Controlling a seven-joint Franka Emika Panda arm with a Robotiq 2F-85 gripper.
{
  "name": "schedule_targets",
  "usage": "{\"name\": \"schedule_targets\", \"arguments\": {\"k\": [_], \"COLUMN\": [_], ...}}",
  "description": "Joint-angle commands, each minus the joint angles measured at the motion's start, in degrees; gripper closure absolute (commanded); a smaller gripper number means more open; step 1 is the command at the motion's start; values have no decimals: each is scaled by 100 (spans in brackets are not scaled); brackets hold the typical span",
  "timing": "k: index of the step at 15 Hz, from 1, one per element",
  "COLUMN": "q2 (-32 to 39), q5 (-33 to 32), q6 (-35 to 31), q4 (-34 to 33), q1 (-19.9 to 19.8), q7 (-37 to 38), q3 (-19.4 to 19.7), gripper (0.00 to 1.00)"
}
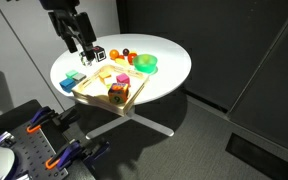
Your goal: Pick up the lime green block and put it in the tray
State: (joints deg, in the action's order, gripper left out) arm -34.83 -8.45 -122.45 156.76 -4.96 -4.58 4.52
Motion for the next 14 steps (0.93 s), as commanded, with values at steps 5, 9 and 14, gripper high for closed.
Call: {"name": "schedule_targets", "arguments": {"k": [5, 9, 14], "q2": [292, 539, 1099], "q5": [242, 458, 859], "q6": [153, 235, 438], "q4": [-217, -360, -789], "q1": [257, 489, 765], "q7": [51, 33, 128], "q3": [-157, -267, -443], "gripper": [0, 0, 0]}}
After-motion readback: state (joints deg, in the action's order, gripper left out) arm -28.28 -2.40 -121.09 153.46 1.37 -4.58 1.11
